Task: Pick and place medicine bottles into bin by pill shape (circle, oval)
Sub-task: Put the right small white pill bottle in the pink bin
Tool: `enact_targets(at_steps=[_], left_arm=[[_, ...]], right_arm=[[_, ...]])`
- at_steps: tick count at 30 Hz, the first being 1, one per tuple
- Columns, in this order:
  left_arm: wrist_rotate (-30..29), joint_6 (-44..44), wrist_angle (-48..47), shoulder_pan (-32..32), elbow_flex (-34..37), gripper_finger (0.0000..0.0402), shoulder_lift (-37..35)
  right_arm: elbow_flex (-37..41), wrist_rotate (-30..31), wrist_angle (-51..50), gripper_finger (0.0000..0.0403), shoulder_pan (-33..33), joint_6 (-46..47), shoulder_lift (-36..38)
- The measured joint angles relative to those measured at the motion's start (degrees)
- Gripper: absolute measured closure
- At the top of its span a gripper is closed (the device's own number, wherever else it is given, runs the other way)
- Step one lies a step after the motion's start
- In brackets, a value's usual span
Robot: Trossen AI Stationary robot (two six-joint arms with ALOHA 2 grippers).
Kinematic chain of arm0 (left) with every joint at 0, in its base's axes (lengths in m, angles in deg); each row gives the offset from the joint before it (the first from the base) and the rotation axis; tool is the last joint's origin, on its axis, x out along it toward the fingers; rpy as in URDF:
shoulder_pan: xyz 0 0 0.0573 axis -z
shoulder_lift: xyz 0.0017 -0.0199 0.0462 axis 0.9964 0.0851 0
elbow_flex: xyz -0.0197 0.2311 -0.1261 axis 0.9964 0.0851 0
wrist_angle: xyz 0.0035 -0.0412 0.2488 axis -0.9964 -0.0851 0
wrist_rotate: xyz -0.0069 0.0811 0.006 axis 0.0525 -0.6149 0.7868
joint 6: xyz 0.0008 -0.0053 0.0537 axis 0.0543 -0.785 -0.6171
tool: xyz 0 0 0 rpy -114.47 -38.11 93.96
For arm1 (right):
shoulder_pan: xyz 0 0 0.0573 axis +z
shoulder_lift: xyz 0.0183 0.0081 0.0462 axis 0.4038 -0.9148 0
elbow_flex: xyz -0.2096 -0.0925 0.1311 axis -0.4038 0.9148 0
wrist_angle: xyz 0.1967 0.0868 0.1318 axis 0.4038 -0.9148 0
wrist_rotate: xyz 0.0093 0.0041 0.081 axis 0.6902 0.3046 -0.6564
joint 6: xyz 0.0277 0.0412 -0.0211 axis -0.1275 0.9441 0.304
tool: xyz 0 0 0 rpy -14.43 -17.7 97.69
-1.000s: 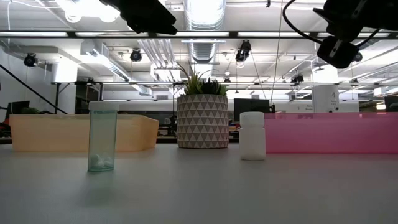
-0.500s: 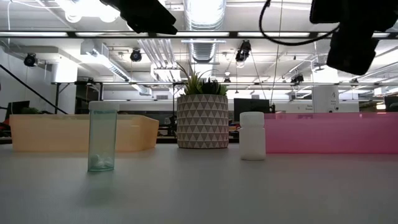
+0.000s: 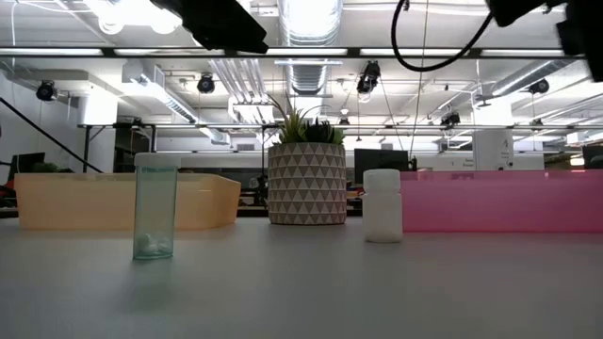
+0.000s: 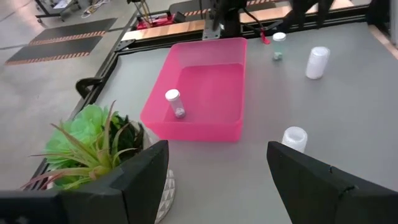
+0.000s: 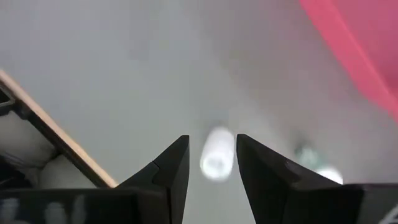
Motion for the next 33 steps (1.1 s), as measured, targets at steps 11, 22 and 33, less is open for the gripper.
enact_targets(at_steps=[11, 22, 33], left_arm=[[-0.58, -1.31, 0.02, 0.00, 0.01, 0.0145, 0.00], [-2.04, -1.80, 0.02, 0.00, 0.01, 0.0145, 0.02], [-2.04, -1.77, 0.02, 0.00, 0.03, 0.0145, 0.02]], right_arm=[[-3.32, -4.66, -2.74, 0.0276, 6.03, 15.02, -6.69], [-3.23, -5.63, -2.74, 0.0192, 6.57, 15.58, -12.10], [-1.83, -5.59, -2.60, 0.0151, 6.58, 14.02, -14.84]])
